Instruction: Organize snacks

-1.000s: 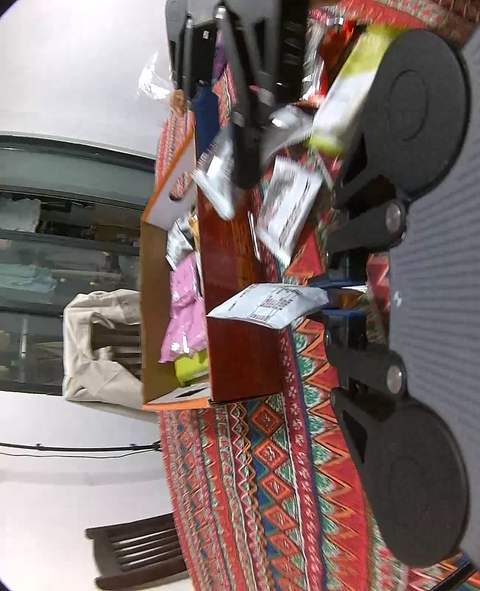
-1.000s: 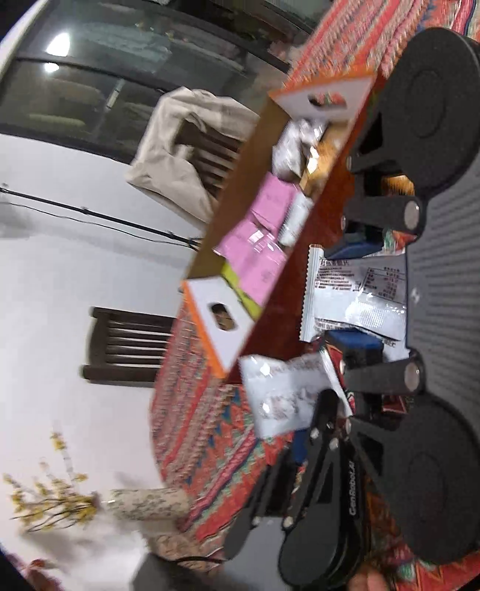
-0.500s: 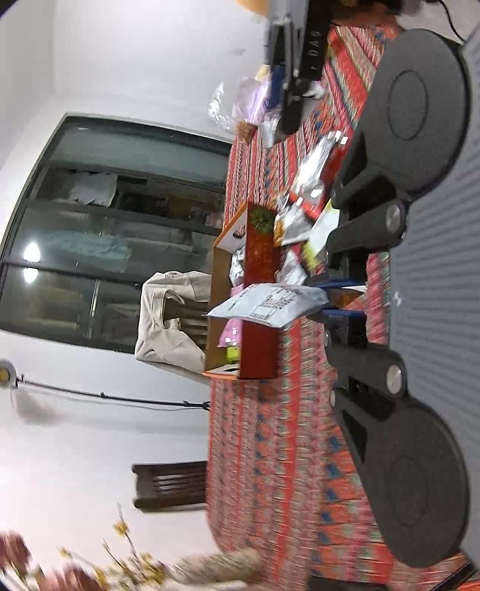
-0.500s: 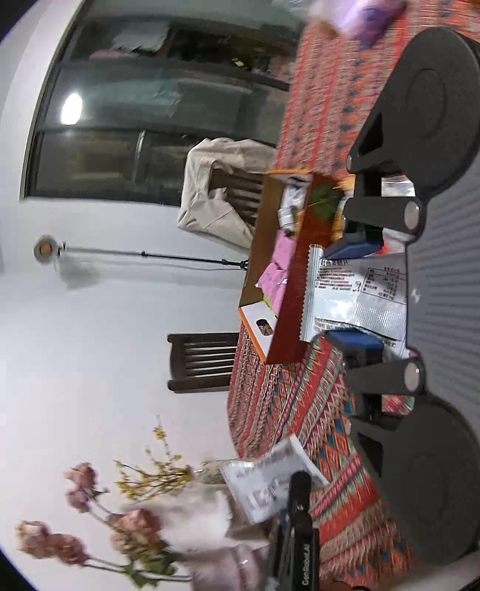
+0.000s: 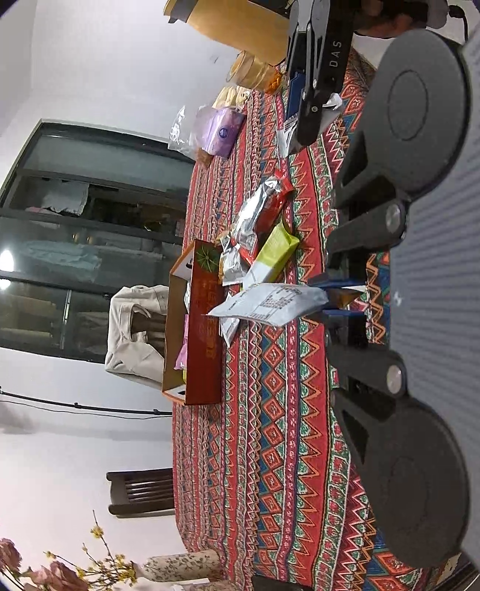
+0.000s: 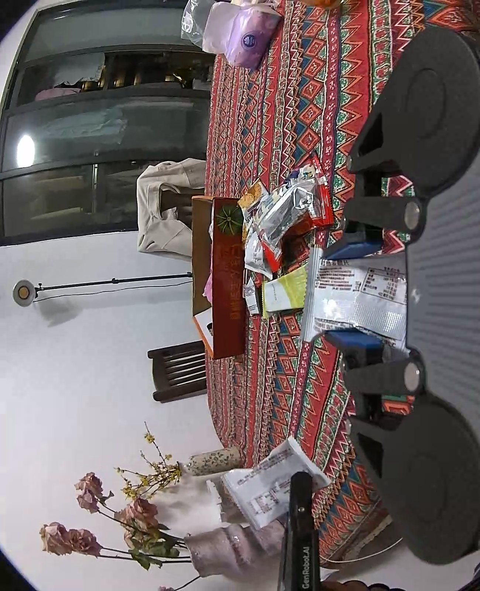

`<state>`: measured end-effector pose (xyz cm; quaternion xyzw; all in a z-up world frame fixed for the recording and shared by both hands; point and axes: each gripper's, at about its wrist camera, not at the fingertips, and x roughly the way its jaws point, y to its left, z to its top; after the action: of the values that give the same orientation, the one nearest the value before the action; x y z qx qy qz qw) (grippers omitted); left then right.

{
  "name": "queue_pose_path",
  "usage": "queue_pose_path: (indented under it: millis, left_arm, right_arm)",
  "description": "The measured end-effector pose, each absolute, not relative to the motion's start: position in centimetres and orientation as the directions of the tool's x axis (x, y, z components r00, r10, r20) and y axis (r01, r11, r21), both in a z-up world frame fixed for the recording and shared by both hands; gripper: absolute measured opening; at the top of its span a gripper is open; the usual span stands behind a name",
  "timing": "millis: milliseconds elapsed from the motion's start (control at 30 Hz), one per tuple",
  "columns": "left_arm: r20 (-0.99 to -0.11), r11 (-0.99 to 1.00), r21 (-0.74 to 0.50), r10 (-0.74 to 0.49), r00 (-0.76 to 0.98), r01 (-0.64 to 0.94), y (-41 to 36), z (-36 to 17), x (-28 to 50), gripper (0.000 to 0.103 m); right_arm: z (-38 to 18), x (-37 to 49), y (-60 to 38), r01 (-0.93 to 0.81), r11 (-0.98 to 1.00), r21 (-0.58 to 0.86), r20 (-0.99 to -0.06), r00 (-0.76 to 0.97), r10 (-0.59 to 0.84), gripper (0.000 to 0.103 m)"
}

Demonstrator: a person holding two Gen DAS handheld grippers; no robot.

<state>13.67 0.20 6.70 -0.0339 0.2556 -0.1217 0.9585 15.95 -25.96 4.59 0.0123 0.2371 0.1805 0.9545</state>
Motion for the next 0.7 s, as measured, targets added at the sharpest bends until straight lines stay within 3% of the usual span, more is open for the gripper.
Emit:
queue_pose_path:
  millis: [367,700]
  left_arm:
    - [-0.484,0.958,-0.131,-0.288,0.826,0.257,-0.4,8.0,17.8,0.011]
    - [-0.414,0.924,-0.161,-0.383,0.826,0.347,-0.7,11.8,32.2,0.011]
  right_arm:
    - [4.2,18.3,-27.1,-0.342,0.925,0.165,-0.439,0.815,0.379,0.040]
    - [9.5,30.3,-27.9,-0.379,0.922,0.078,-0.356,0.854,0.380,0.040]
